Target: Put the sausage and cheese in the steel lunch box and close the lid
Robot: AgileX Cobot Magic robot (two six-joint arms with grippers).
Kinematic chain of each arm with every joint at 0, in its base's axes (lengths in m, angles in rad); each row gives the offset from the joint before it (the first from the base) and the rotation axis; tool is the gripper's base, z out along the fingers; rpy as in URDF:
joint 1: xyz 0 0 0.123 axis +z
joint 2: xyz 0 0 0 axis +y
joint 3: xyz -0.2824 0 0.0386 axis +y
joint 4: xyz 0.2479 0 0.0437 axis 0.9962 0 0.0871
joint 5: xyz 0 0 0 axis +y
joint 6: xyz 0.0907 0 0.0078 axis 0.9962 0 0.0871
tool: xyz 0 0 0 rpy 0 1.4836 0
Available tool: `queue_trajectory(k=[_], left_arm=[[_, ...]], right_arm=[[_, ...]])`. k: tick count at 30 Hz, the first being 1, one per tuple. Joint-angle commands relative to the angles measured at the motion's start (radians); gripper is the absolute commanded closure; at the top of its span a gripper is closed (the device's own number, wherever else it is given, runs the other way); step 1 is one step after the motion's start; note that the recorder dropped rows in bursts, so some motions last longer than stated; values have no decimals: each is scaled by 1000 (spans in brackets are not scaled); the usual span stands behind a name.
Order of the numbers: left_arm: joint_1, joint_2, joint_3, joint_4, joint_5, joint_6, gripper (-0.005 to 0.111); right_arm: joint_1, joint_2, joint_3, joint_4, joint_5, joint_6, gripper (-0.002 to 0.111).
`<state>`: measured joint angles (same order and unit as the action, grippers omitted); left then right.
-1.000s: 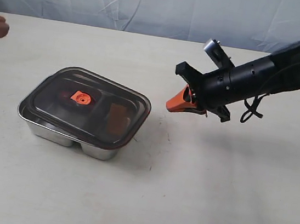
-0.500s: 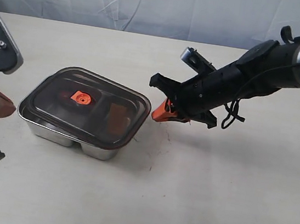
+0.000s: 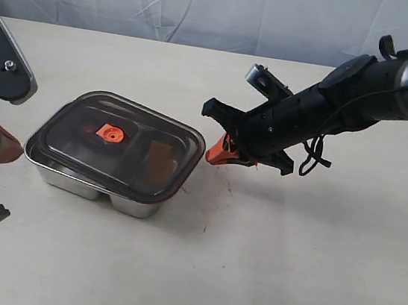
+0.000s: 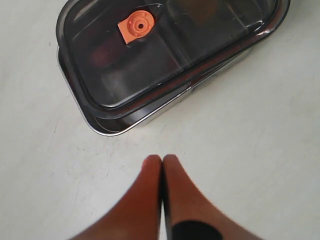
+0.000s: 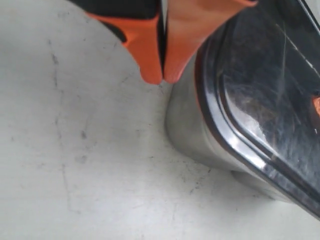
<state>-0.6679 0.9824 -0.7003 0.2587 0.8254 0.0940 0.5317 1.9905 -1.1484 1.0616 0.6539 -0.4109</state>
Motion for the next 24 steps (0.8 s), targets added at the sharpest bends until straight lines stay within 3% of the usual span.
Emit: queue_trajectory(k=[1, 24], left_arm=[[-2, 1, 2, -13, -11, -9, 106], [-2, 1, 2, -20, -24, -9, 106]], right_arm=[[10, -10, -2, -4, -11, 3, 108], [27, -10, -2, 50, -45, 10, 108]])
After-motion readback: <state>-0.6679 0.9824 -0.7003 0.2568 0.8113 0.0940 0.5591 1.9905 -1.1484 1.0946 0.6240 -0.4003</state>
